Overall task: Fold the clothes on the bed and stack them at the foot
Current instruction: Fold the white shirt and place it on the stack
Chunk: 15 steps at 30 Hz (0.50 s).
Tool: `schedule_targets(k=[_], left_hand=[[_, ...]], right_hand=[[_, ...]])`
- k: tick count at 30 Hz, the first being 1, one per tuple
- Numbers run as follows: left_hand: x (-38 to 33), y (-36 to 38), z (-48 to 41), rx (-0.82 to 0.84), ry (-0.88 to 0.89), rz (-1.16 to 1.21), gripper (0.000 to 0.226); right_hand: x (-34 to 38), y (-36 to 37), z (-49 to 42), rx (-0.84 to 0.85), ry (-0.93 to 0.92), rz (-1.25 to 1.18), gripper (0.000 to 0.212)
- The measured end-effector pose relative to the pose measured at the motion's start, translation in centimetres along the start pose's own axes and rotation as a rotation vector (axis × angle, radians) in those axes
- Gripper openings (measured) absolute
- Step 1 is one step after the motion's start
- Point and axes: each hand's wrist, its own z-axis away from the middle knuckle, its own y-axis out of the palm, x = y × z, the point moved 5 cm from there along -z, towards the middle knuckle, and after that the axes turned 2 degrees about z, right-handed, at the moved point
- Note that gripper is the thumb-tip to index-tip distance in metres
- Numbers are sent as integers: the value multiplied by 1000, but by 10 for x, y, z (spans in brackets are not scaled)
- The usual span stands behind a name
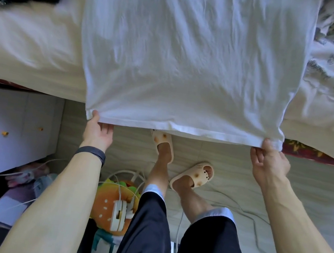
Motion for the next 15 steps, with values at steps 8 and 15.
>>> schedule_targets(k=[8, 15], left_hand=[[-28, -28, 48, -38, 42, -96, 33], [-46, -25, 64, -36, -53, -120, 19]], right_hand=[[19, -21, 43, 5, 43, -34, 11], [35, -19, 54, -3, 113, -105, 11]])
